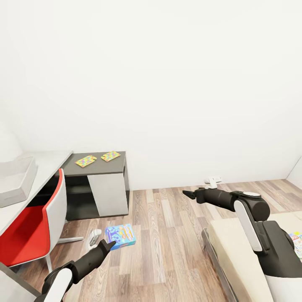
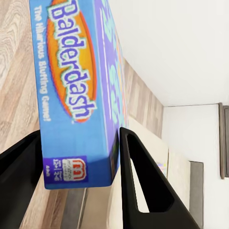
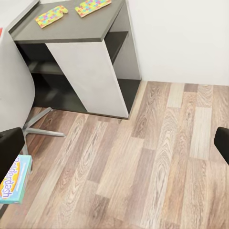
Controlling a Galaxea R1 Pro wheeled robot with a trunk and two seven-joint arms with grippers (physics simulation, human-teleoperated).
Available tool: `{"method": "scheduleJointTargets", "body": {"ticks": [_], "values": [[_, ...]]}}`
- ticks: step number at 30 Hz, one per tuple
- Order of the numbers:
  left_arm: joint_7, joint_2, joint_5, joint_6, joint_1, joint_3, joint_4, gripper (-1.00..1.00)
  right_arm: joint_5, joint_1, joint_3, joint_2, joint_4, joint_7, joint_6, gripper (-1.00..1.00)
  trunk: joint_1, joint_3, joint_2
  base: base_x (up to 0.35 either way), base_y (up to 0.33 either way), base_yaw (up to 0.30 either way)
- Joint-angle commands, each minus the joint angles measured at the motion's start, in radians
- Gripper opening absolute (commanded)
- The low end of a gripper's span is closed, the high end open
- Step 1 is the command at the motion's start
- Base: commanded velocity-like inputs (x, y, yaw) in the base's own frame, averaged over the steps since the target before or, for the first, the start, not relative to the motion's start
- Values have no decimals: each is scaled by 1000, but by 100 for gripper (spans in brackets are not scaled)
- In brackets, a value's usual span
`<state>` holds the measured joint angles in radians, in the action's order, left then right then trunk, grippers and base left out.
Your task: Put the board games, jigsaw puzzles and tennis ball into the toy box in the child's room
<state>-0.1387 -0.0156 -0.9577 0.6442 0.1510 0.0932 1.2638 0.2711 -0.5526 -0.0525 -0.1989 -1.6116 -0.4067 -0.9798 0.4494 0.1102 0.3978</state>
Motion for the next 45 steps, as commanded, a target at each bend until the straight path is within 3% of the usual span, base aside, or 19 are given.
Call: {"method": "scheduleJointTargets", "body": {"ticks": [1, 13, 19, 20, 21, 23, 27, 29, 39, 45], "values": [[-2, 0, -1, 6, 1, 2, 0, -100, -4, -1, -1, -1, -1, -5, -4, 100, 1, 2, 2, 0, 0, 0], [-8, -3, -3, 9, 1, 2, 10, -100, -4, -1, -4, -2, -1, -4, 3, 100, 1, 2, 2, 0, 0, 0], [-112, -17, -9, 18, -3, 11, 54, -100, -3, -1, 2, -4, -1, -6, -8, 100, 1, 2, 2, 0, 0, 0], [-14, -33, 16, 188, 82, 11, 218, -100, -3, -1, 4, 1, -1, -5, -48, 100, 1, 2, 2, 0, 0, 201], [28, -37, 19, 282, 149, 16, 225, -100, -4, -2, 2, 2, -1, -4, -50, 100, 1, 3, 2, 0, 0, 229], [87, -71, 22, 386, 297, 121, 207, -100, -5, -4, 4, 0, -1, -3, -52, 100, 1, 5, 2, 0, 0, 203], [100, -110, 11, 403, 353, 148, 167, -100, -5, -5, 5, -1, -1, -4, -52, 100, 1, 10, 2, 0, 0, 186], [105, -125, -16, 403, 369, 153, 151, -100, -6, -6, 6, -4, -1, -4, -52, 100, 1, 12, 2, 0, 0, 184], [108, -146, -42, 403, 377, 157, 149, -100, -5, -10, 8, -8, -1, -5, -51, 100, 1, 25, 2, 29, 4, 190], [108, -214, -75, 403, 422, 154, 110, -100, -5, -10, 8, -7, -1, -5, -51, 100, 1, 33, 2, 254, 13, 191]]}}
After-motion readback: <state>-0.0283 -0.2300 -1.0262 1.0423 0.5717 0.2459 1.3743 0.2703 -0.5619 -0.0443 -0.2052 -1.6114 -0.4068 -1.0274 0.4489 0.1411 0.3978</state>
